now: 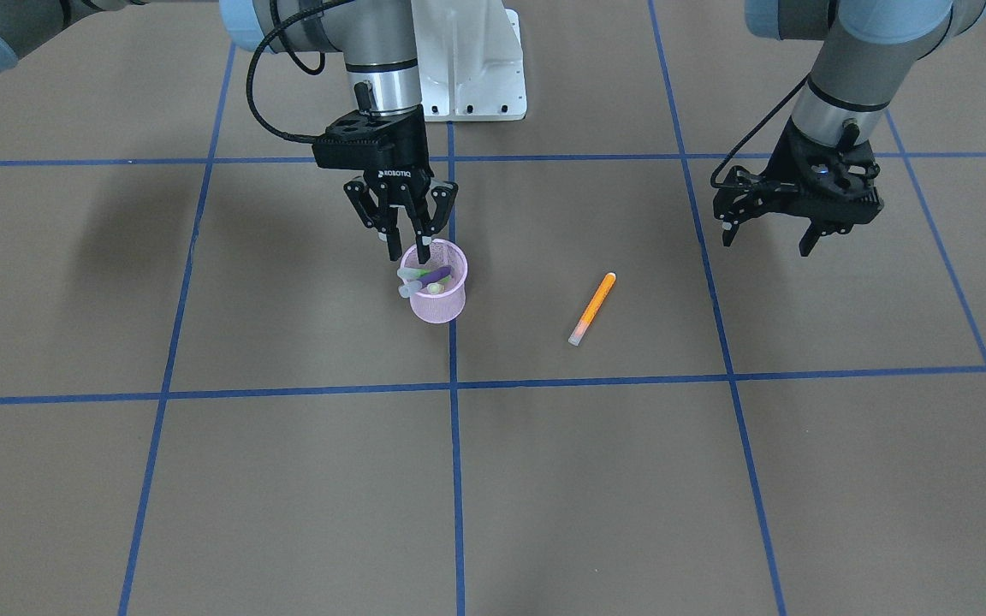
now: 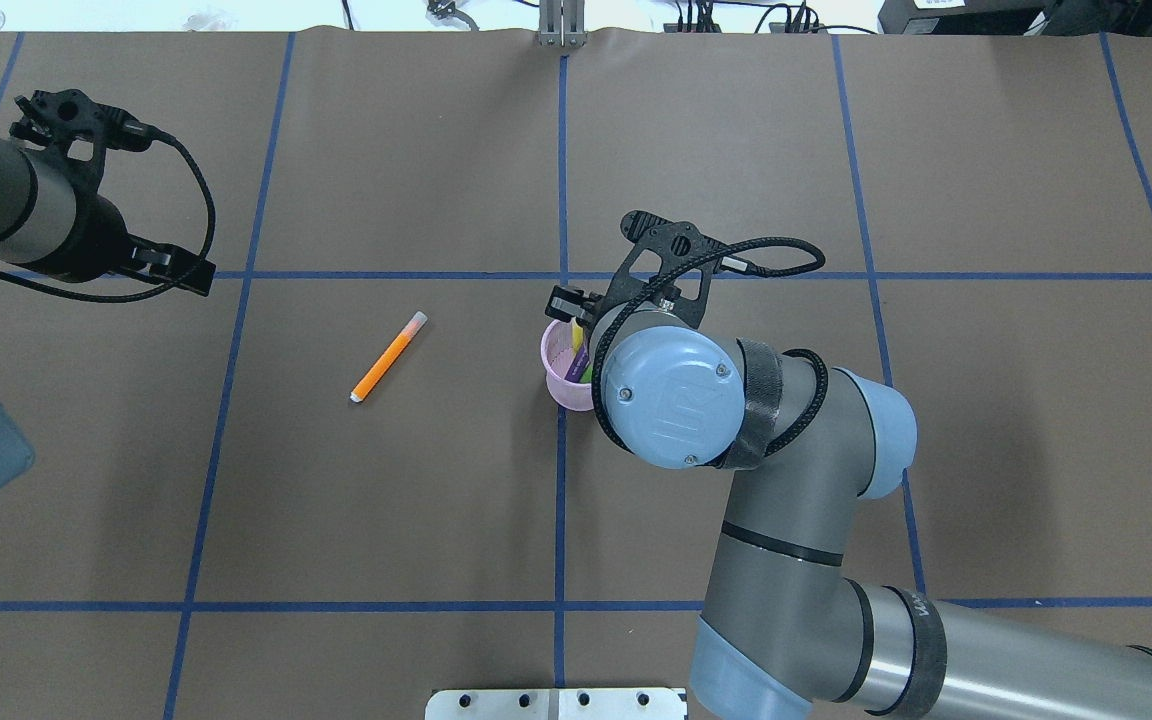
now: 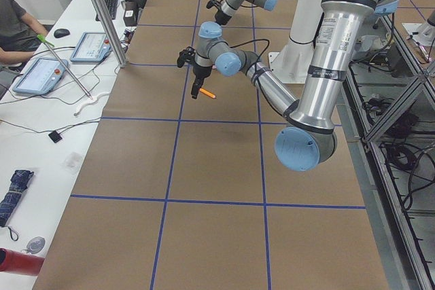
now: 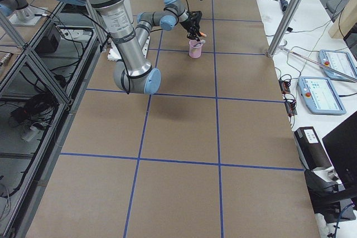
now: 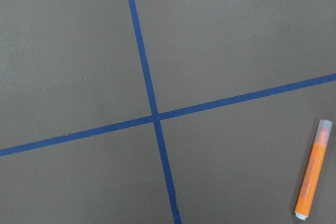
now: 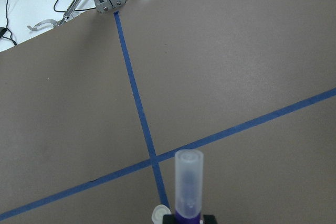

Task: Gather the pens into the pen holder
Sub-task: 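Lift the purple marker with the right gripper and drop it into the cup, then withdraw the right gripper while the left gripper reaches to the orange marker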

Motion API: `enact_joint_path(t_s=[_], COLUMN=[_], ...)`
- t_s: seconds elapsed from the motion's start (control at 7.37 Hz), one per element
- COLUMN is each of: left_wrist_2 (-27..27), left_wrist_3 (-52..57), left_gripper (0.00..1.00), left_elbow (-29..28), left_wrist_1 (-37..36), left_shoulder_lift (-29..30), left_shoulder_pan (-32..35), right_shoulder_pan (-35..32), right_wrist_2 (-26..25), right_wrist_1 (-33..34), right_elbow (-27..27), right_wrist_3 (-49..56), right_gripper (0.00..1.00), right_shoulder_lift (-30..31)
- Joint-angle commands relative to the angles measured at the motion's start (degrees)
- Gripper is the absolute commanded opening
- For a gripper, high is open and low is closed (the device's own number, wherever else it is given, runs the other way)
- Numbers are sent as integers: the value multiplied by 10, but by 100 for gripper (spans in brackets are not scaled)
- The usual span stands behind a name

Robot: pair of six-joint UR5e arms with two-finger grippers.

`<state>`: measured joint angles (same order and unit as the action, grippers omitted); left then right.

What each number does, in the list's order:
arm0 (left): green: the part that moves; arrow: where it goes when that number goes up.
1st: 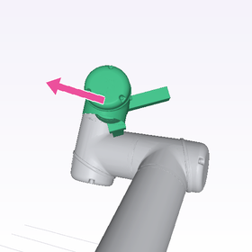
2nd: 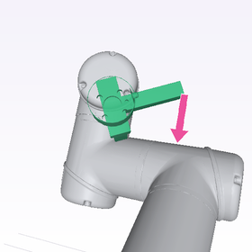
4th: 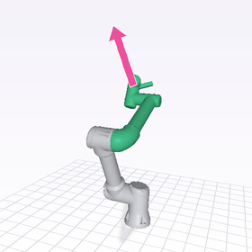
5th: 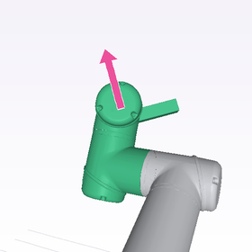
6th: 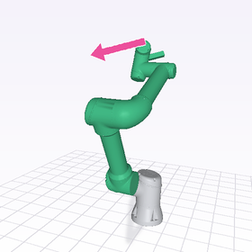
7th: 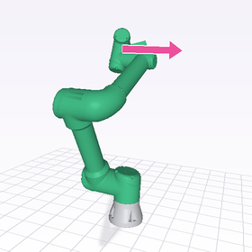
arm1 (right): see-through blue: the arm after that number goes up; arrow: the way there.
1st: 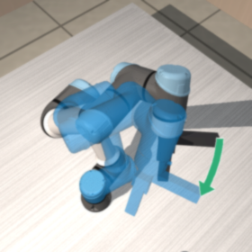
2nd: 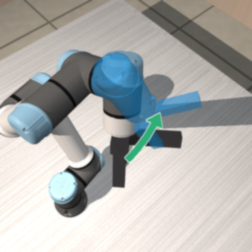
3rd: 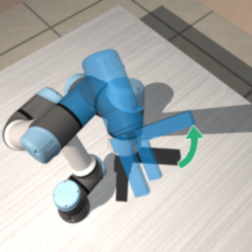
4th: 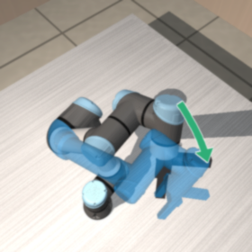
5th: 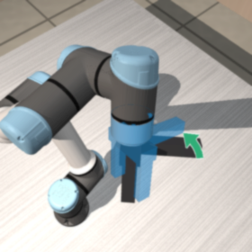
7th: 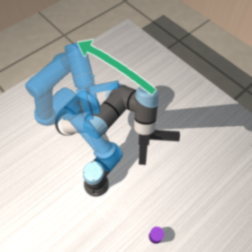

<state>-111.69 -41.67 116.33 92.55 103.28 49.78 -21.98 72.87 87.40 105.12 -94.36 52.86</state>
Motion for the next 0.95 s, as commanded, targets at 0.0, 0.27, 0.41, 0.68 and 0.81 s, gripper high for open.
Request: enact_joint_path(t_s=[0.0, 0.27, 0.41, 0.68, 0.81], left_wrist_2=[1, -6, -74, -124, -127], left_wrist_3=[-4, -3, -3, 8, 53], left_gripper=[99, 99, 99, 100, 99], left_elbow=[-8, -64, -117, -169, -207], left_wrist_1=[0, -10, -11, -33, -40], left_shoulder_lift=[8, 65, 111, 158, 182], left_shoulder_pan=[-4, -4, -4, -13, -33], right_shoulder_pan=[-5, -83, -137, -255, -294], right_wrist_2=[17, 155, 242, 431, 488], right_wrist_1=[1, 1, 1, 1, 1], right_elbow=[6, 40, 51, 47, 45], right_wrist_3=[6, 81, 136, 271, 341], right_gripper=[98, 98, 98, 98, 98], right_shoulder_lift=[0, 20, 46, 111, 150])
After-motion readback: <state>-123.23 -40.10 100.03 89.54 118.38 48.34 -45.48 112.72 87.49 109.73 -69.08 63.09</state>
